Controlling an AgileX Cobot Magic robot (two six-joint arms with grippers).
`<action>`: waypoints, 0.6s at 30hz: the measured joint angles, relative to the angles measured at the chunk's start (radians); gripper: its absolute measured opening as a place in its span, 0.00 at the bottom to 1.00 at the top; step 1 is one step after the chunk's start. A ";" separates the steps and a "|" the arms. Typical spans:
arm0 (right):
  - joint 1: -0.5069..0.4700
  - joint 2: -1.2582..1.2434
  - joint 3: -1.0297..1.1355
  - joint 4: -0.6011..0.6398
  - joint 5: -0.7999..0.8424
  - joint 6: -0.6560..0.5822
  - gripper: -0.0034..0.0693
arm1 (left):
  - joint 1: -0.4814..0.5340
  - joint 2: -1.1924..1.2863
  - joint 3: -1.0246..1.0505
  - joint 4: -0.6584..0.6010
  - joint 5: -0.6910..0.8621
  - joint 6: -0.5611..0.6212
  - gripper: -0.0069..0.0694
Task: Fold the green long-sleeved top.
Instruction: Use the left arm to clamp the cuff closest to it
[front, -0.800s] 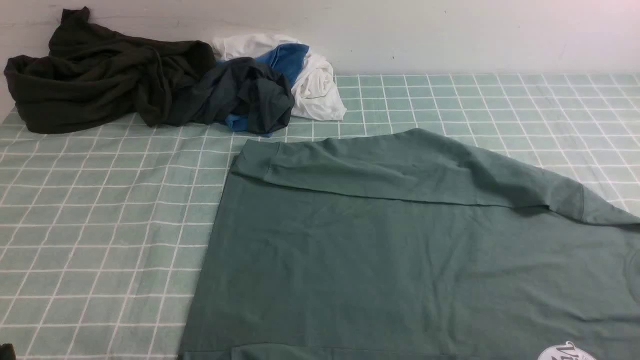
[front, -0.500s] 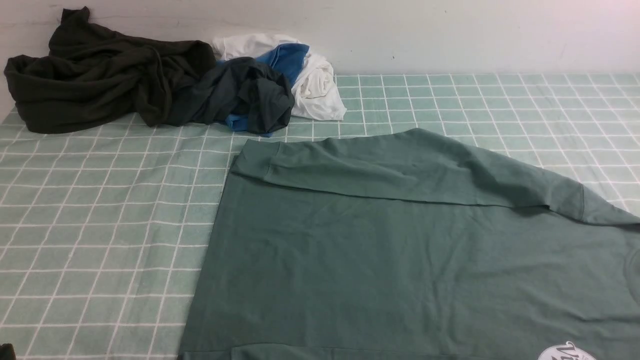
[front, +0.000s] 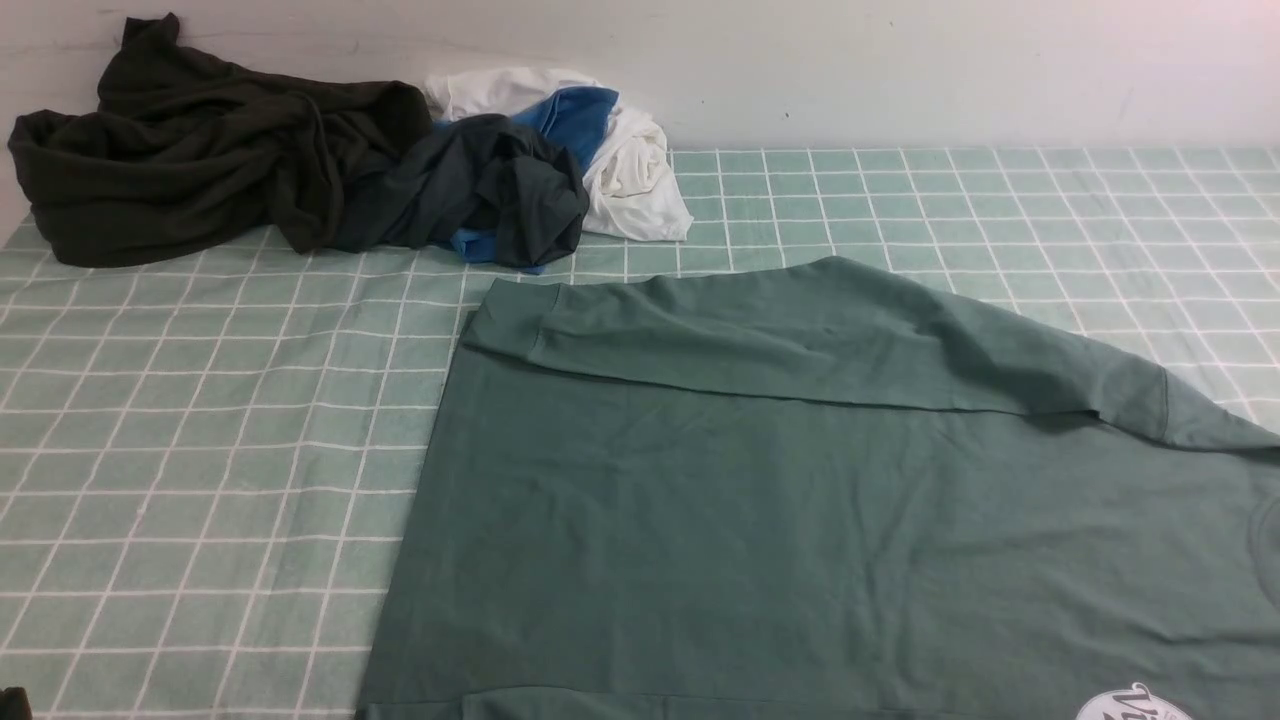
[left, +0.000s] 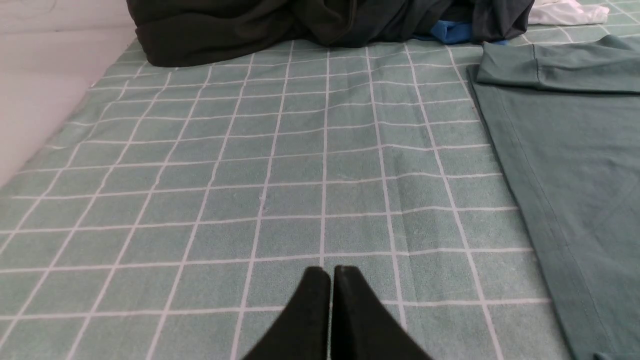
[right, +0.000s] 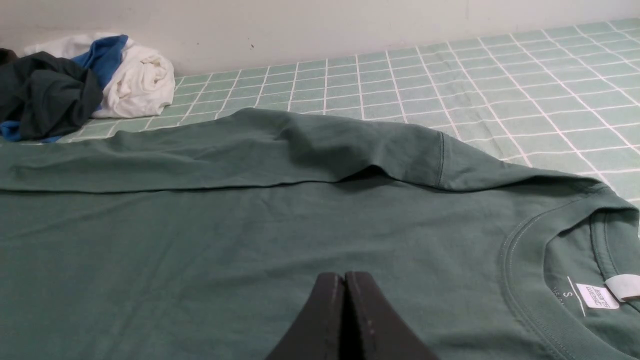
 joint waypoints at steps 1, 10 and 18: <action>0.000 0.000 0.000 0.000 0.000 0.000 0.03 | 0.000 0.000 0.000 0.000 0.000 0.000 0.09; 0.000 0.000 0.000 -0.006 0.000 0.000 0.03 | 0.000 0.000 0.000 0.000 0.000 0.000 0.09; 0.000 0.000 0.000 -0.013 0.001 0.000 0.03 | 0.000 0.000 0.000 0.000 0.000 0.000 0.09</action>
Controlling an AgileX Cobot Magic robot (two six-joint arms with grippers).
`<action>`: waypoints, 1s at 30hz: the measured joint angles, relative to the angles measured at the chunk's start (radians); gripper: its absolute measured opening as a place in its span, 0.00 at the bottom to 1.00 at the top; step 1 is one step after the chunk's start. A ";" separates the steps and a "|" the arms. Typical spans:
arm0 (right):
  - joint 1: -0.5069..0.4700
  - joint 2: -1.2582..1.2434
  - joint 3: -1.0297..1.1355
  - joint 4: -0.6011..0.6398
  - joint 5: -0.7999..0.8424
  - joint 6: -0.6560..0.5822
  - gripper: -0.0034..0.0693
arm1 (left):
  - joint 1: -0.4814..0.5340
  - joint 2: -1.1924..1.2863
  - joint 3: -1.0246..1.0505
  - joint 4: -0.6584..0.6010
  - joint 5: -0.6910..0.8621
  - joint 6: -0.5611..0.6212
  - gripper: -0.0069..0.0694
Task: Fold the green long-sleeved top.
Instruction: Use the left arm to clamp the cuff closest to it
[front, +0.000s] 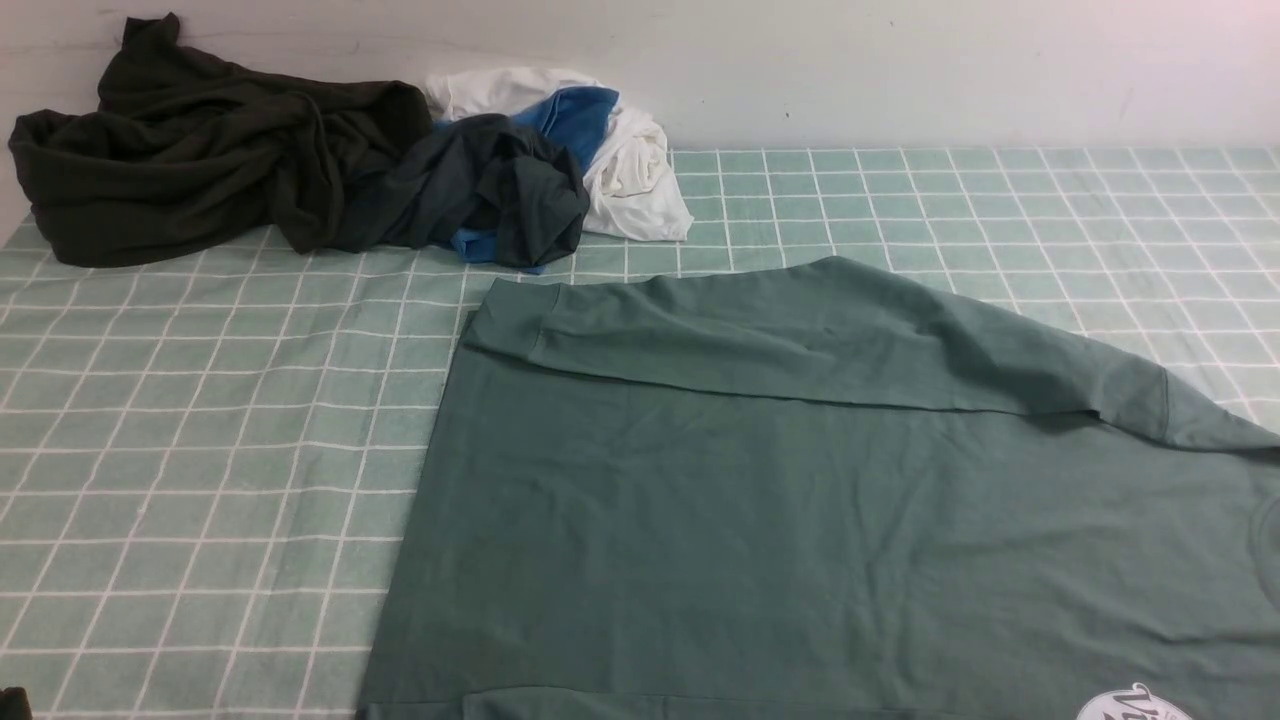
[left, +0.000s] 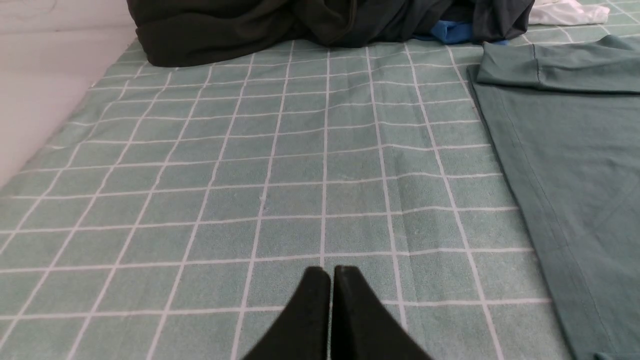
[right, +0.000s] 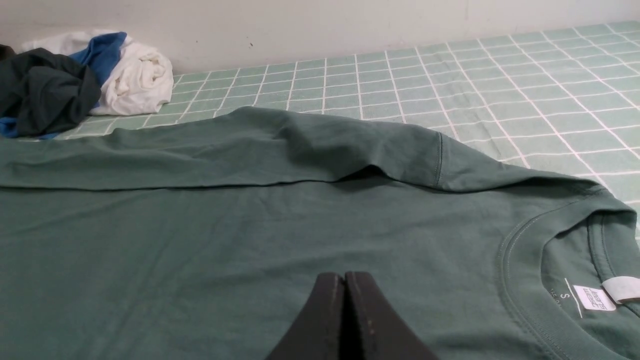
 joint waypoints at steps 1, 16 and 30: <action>0.000 0.000 0.000 0.001 0.001 0.000 0.03 | 0.000 0.000 0.000 0.000 0.000 0.000 0.09; 0.000 0.000 0.000 -0.001 0.001 0.000 0.03 | 0.000 0.000 0.000 -0.020 -0.001 -0.008 0.09; 0.000 0.000 0.000 0.062 0.001 0.033 0.03 | 0.000 0.000 0.009 -0.618 -0.048 -0.248 0.09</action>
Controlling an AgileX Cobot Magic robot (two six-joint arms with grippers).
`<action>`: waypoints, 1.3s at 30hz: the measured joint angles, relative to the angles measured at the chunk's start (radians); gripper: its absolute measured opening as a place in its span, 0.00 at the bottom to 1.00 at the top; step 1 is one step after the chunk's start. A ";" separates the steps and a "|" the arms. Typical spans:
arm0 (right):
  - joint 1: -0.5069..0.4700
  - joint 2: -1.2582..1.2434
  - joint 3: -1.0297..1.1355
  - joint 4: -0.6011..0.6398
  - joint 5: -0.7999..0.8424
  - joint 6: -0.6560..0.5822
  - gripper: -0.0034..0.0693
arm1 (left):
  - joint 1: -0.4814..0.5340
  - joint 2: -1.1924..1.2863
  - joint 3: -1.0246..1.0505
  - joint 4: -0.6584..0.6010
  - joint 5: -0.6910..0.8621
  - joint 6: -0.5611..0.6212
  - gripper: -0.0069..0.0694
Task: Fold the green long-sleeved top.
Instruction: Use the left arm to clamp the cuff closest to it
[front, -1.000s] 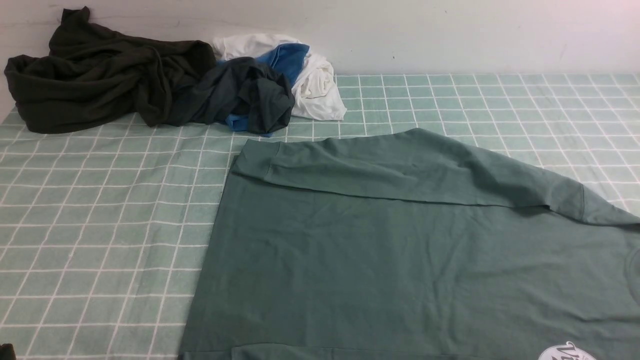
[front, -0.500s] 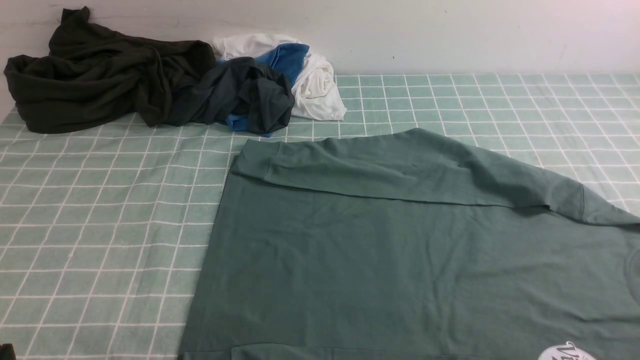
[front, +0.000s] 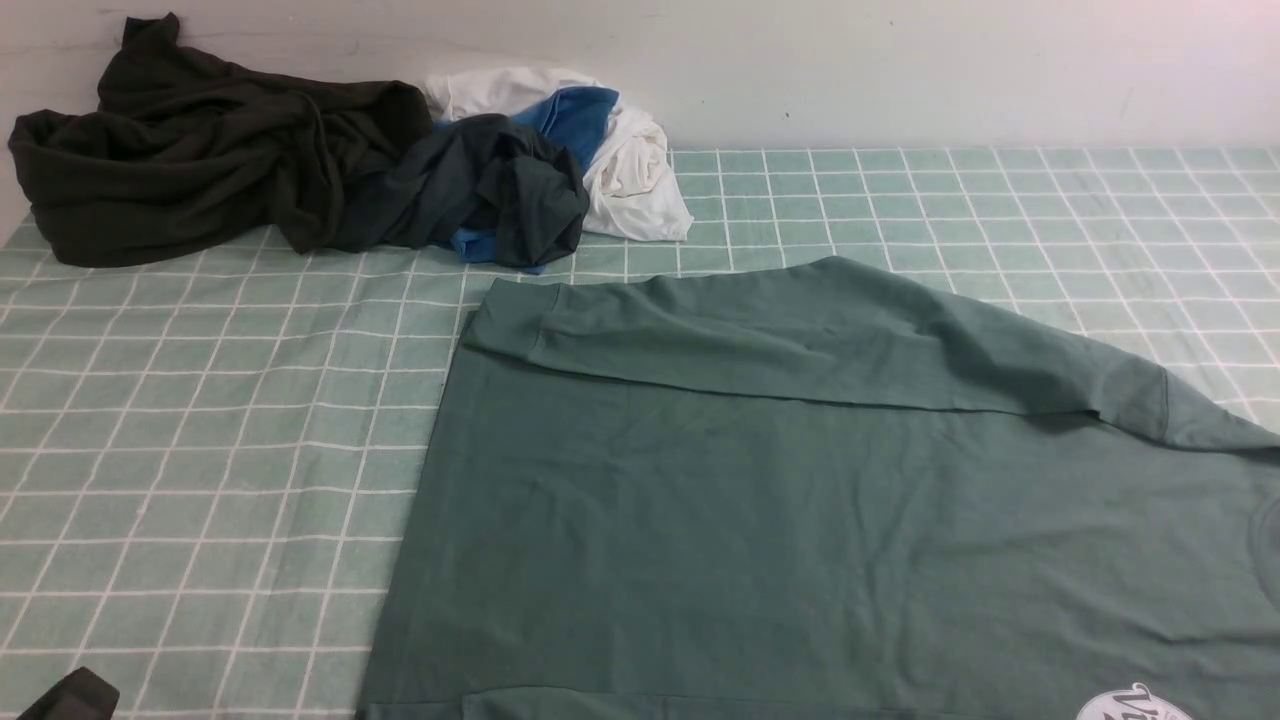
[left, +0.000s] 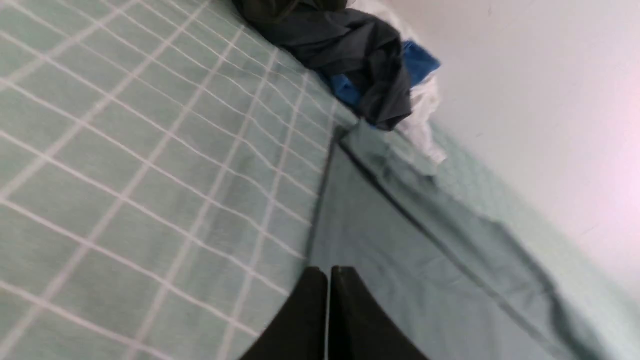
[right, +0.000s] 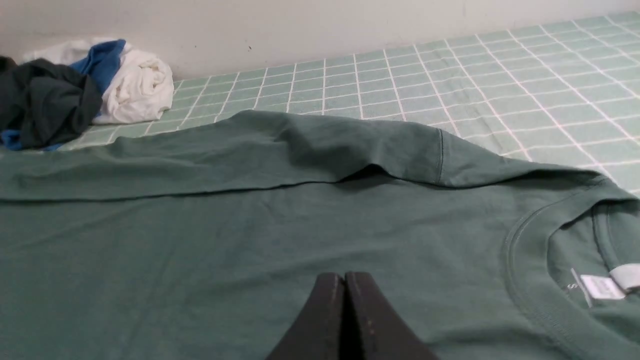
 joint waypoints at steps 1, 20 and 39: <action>0.000 0.000 0.000 0.055 0.000 0.023 0.03 | 0.000 0.000 0.000 -0.075 -0.004 -0.012 0.09; 0.000 0.000 0.001 0.704 -0.078 0.070 0.03 | 0.000 0.012 -0.182 -0.239 -0.041 0.390 0.09; 0.043 0.692 -0.723 0.264 0.674 -0.508 0.03 | -0.270 1.121 -0.955 0.413 0.743 0.603 0.09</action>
